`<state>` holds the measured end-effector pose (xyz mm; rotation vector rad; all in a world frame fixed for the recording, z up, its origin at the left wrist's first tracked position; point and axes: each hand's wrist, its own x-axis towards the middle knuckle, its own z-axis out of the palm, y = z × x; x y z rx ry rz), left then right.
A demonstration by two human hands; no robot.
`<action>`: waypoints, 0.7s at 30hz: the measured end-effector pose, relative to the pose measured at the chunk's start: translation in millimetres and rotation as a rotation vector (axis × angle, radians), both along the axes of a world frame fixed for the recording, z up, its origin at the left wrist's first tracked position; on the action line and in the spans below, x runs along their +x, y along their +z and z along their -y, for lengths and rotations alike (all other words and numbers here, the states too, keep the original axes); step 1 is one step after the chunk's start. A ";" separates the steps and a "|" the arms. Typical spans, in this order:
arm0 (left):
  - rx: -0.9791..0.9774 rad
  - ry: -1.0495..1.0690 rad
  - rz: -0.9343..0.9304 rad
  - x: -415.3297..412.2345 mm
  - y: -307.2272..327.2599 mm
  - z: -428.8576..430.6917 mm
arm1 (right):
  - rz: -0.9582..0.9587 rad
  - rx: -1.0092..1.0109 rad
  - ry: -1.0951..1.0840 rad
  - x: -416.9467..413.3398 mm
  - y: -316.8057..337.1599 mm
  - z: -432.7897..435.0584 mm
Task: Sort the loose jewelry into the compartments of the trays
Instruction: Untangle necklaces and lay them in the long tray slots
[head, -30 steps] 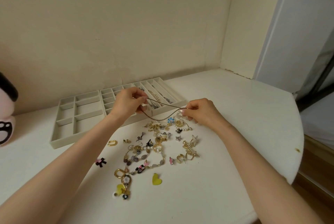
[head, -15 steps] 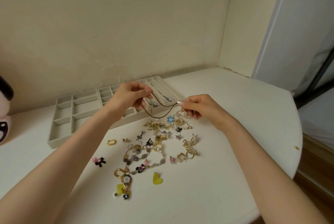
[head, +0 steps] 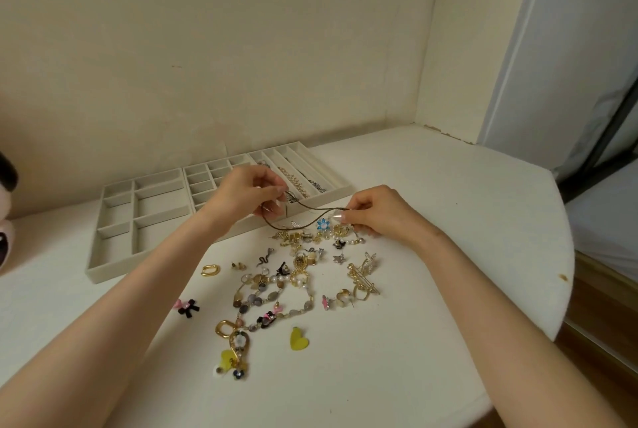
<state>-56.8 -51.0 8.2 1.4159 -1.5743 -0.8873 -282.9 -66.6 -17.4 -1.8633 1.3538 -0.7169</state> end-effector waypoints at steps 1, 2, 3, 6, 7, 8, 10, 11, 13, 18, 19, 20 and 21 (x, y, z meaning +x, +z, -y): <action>0.006 -0.014 0.015 -0.2 1.1 -1.0 | 0.016 0.021 0.028 0.2 1.6 -1.7; 0.012 -0.030 0.026 -0.5 2.2 -2.1 | 0.043 0.040 0.057 0.4 3.3 -3.7; 0.018 -0.046 0.027 -0.9 3.3 -3.1 | 0.079 0.055 0.080 0.6 5.2 -5.4; 0.021 -0.054 -0.012 -1.3 6.7 -5.4 | 0.202 0.057 0.090 -0.1 10.4 -8.0; 0.011 -0.045 -0.024 -1.2 7.6 -5.4 | 0.253 0.049 0.081 -0.9 11.3 -8.0; -0.002 -0.035 -0.032 -1.0 8.3 -5.3 | 0.307 0.040 0.067 -1.7 11.7 -7.6; -0.025 -0.016 -0.043 -0.3 8.3 -3.8 | 0.393 0.024 0.035 -3.6 11.7 -6.5; -0.032 -0.009 -0.043 0.1 7.9 -3.2 | 0.410 0.022 0.028 -4.1 11.4 -5.6; -0.039 -0.006 -0.027 0.8 7.0 -2.3 | 0.421 0.034 0.034 -4.4 10.7 -4.6; -0.045 -0.043 0.044 -3.8 5.9 -5.2 | 0.499 0.123 0.089 0.5 9.3 -5.8; -0.054 -0.058 0.085 -5.4 5.9 -6.3 | 0.514 0.139 0.089 2.5 8.5 -6.4; -0.062 -0.081 0.141 -6.6 5.6 -7.4 | 0.525 0.150 0.085 4.5 7.6 -6.8; -0.072 -0.116 0.199 -7.8 5.6 -8.6 | 0.532 0.152 0.079 6.2 6.6 -6.7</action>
